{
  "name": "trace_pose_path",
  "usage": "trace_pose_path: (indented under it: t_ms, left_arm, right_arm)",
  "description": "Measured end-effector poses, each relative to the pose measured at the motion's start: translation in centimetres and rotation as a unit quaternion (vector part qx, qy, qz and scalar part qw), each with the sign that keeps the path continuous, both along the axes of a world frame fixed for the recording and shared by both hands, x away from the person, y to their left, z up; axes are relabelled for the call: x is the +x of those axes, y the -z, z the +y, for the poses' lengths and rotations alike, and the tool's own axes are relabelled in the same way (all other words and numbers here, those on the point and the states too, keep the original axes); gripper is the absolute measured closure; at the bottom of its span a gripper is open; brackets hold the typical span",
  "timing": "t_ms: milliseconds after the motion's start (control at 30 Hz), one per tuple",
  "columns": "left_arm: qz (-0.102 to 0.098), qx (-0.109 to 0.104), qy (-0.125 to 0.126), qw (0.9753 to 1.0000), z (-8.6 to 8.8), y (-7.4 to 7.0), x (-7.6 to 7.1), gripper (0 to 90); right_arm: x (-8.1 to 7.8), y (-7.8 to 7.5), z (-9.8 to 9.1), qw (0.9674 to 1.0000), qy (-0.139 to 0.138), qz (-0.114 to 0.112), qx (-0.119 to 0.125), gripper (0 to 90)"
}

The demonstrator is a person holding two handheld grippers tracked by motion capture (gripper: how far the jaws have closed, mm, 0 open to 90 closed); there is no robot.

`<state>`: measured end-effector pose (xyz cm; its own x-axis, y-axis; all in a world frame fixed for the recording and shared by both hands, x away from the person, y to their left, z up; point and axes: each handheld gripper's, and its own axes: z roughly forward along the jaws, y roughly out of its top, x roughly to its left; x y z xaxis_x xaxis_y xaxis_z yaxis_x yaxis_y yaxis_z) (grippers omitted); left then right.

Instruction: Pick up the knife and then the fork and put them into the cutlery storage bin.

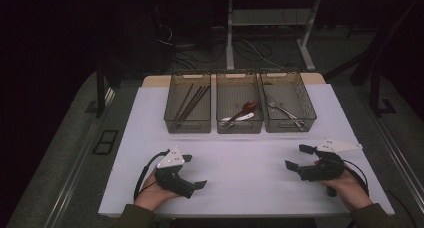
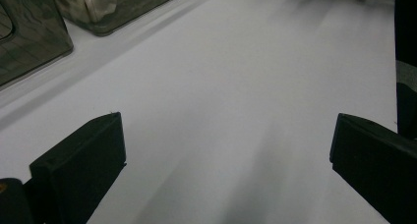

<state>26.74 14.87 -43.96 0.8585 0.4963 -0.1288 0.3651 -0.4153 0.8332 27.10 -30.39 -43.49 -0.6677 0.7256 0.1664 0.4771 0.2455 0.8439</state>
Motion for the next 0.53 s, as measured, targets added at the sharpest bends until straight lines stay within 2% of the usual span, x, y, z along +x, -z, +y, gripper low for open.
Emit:
trace_pose_path:
  t_ms: [267, 367, 533]
  left_arm:
    - [0.0, 0.0, -0.001, 1.0, 0.0, 0.0, 0.0, 0.0]
    - [0.0, 0.0, -0.001, 1.0, 0.0, 0.0, 0.0, 0.0]
    - [0.001, 0.003, 0.0, 1.0, 0.0, 0.1, 0.0, 0.0]
  right_arm:
    - [-1.0, 0.9, 0.7, 1.0, -0.005, 0.003, -0.006, 13.9]
    - [-1.2, 1.1, 1.0, 0.9997, -0.015, 0.002, -0.021, 13.9]
    - [-1.2, 1.0, 0.9, 0.9998, -0.013, -0.004, -0.017, 13.9]
